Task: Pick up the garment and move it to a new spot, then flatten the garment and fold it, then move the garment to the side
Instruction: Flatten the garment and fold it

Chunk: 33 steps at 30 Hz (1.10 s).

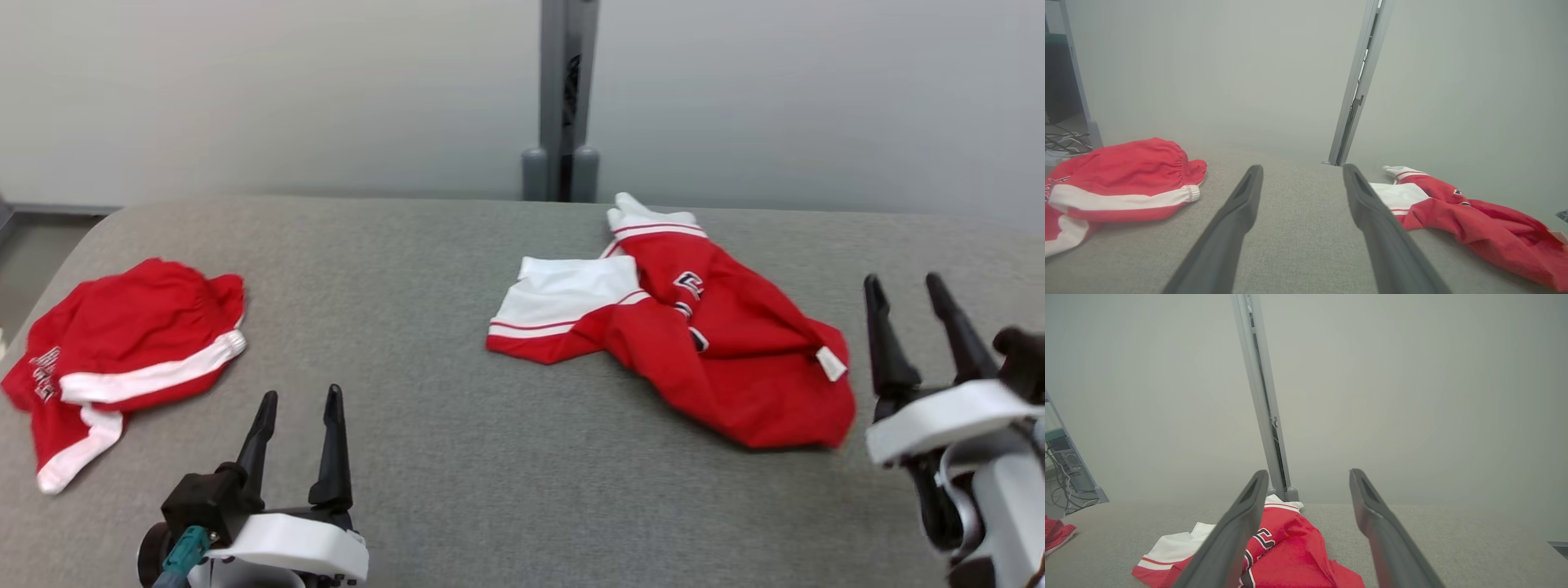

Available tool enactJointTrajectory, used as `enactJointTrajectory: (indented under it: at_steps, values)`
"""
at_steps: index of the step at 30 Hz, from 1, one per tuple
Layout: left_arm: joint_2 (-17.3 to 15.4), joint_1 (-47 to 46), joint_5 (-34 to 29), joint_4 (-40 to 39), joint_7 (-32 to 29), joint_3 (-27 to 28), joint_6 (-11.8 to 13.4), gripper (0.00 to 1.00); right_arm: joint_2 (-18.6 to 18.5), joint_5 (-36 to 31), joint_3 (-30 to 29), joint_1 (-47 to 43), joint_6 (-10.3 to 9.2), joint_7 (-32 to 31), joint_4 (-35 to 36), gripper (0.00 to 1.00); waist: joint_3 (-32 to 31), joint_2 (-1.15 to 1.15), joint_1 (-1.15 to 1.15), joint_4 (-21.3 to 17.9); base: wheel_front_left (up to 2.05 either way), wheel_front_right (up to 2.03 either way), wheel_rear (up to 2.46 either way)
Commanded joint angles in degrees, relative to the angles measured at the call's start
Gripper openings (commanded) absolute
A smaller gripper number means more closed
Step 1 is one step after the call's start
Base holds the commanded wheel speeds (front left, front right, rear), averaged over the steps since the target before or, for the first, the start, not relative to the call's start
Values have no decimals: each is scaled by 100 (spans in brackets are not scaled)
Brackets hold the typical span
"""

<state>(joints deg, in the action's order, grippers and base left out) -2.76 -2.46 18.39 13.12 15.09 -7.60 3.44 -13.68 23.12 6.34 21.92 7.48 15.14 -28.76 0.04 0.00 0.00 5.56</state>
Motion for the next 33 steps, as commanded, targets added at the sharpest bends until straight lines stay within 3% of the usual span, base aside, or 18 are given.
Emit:
enactJointTrajectory:
  at_steps: [1,11,20,27,33]
  values:
    - [-20,72,43,-16,6,65,36,100,66,-27,-24,-247,3,5,209,100,-186,0,0,-266,0,0,0]
    - [-23,456,-19,102,6,76,-39,100,739,-43,-421,-1464,3,4,767,100,-320,0,0,-365,0,0,0]
    - [-23,495,-115,207,6,26,-104,100,899,96,-640,-1681,3,4,684,100,-373,0,0,-154,0,0,0]
    - [-21,433,-207,267,6,-81,-146,100,805,450,-876,-1279,3,5,-48,100,-223,0,0,68,0,0,0]
    - [-23,363,-381,345,6,-139,-239,100,541,820,-794,-594,3,4,-1468,100,30,0,0,355,0,0,0]
